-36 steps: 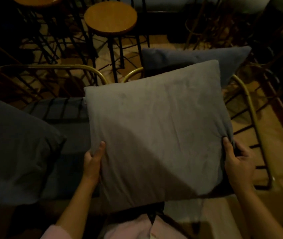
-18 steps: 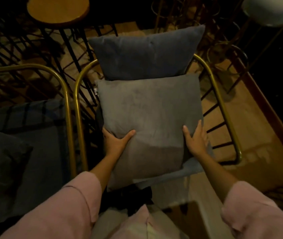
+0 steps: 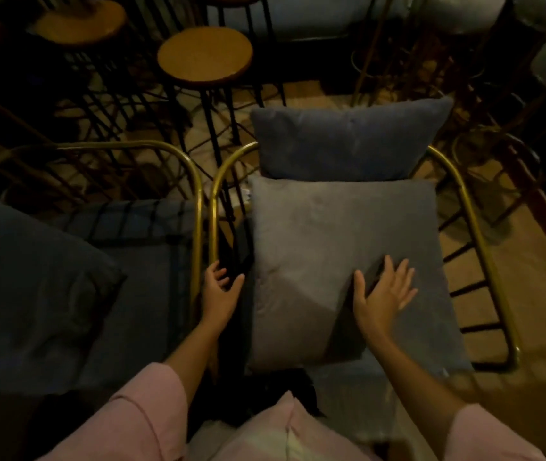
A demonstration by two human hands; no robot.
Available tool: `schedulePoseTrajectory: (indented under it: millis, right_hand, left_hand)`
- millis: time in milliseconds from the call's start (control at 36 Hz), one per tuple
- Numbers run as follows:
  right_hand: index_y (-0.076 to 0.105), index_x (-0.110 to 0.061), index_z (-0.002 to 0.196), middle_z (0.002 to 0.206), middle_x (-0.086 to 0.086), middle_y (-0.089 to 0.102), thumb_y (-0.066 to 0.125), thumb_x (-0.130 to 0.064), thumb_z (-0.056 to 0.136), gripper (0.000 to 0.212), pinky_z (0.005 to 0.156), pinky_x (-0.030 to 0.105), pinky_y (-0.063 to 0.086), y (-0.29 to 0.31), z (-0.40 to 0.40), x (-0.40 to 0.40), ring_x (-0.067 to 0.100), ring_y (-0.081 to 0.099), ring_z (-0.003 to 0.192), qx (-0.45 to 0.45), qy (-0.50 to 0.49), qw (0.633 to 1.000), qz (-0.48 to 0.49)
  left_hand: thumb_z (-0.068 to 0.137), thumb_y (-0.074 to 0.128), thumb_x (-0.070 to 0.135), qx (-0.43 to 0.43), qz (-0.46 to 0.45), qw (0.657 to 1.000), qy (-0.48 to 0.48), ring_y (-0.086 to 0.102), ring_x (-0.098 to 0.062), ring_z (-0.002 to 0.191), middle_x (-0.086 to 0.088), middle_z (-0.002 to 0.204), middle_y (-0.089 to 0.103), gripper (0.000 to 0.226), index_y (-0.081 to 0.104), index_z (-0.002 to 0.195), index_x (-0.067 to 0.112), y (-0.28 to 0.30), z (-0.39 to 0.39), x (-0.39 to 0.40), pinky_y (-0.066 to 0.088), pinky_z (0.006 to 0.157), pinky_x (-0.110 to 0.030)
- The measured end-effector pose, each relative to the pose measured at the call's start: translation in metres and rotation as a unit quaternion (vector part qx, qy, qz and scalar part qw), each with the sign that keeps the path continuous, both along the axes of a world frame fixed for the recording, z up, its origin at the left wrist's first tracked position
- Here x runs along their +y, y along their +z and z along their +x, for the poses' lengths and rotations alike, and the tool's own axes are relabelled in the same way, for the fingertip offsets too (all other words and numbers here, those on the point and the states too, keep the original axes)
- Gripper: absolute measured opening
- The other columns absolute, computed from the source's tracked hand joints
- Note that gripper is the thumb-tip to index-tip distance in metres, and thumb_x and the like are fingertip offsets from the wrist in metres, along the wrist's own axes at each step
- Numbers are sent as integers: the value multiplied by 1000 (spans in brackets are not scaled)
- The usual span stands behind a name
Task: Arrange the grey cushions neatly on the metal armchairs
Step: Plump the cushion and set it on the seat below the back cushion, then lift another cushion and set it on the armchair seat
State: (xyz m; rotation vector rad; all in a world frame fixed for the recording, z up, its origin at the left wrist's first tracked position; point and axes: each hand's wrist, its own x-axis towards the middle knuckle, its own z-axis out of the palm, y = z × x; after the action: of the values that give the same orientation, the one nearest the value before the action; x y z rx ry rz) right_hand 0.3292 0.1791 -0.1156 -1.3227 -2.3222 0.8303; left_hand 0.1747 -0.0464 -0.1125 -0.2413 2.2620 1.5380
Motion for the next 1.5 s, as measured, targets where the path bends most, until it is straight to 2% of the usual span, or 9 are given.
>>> schedulePoseTrajectory:
  millis: [222,361,639,889,1000,1139,1222,1361,1500]
  right_hand:
    - [47,-8,142,160,20,26,57,-36,88,62,119,36,-13,7,-86,-99,32,14,151,68,166,984,26]
    - [52,-2,138,151,24,42,58,-28,87,57,118,55,24,3,-139,-176,39,32,144,98,230,967,-40]
    - [46,-2,141,134,21,59,67,-10,89,57,104,36,42,-38,-232,-349,36,57,124,1,242,946,-216]
    - [15,-8,155,151,15,43,76,-35,83,99,112,41,39,-92,-293,-486,31,46,137,-123,191,846,-483]
    - [23,-17,155,149,11,47,82,-79,35,147,109,51,42,-126,-313,-524,31,50,134,-113,125,806,-568]
    - [53,-9,134,120,10,64,75,-67,64,93,83,34,56,-140,-342,-549,21,64,102,-90,55,786,-609]
    - [65,-12,122,105,5,70,66,-91,40,114,64,24,55,-162,-354,-559,15,67,85,-87,28,762,-642]
    - [37,-24,151,148,5,49,58,-93,55,120,108,45,43,-187,-371,-574,30,49,132,-92,-20,700,-708]
    - [37,-32,150,149,3,49,60,-95,49,122,112,53,38,-185,-372,-576,27,50,131,-43,-30,698,-714]
  left_hand:
    - [89,66,8,60,-63,995,42,50,-32,128,-20,136,53,49,48,133,-1,7,-53,-128,40,106,-38]
    - [85,71,9,88,-155,983,48,55,-40,117,-28,124,57,40,60,121,-3,5,-95,-223,42,104,-42]
    - [88,68,24,106,-303,946,46,30,-37,142,-21,151,35,50,53,133,7,20,-201,-411,23,117,-46]
    - [84,68,45,117,-444,888,-9,9,-36,150,-15,162,17,82,29,151,16,4,-309,-531,2,120,-59]
    - [78,55,72,145,-514,842,-74,7,-32,151,-8,165,11,94,14,154,35,-12,-338,-551,0,116,-65]
    - [55,44,95,138,-517,840,-87,11,-33,151,-4,165,8,119,-4,151,44,-26,-371,-569,7,117,-64]
    - [47,49,97,129,-489,860,-70,15,-34,150,-5,165,10,129,-4,151,42,-34,-386,-576,12,118,-62]
    - [43,51,98,124,-435,892,6,36,-38,141,-11,157,32,134,8,153,33,-41,-400,-579,31,114,-58]
    - [48,49,97,117,-467,875,43,45,-42,132,-17,146,46,125,30,148,23,-30,-403,-564,34,111,-57]
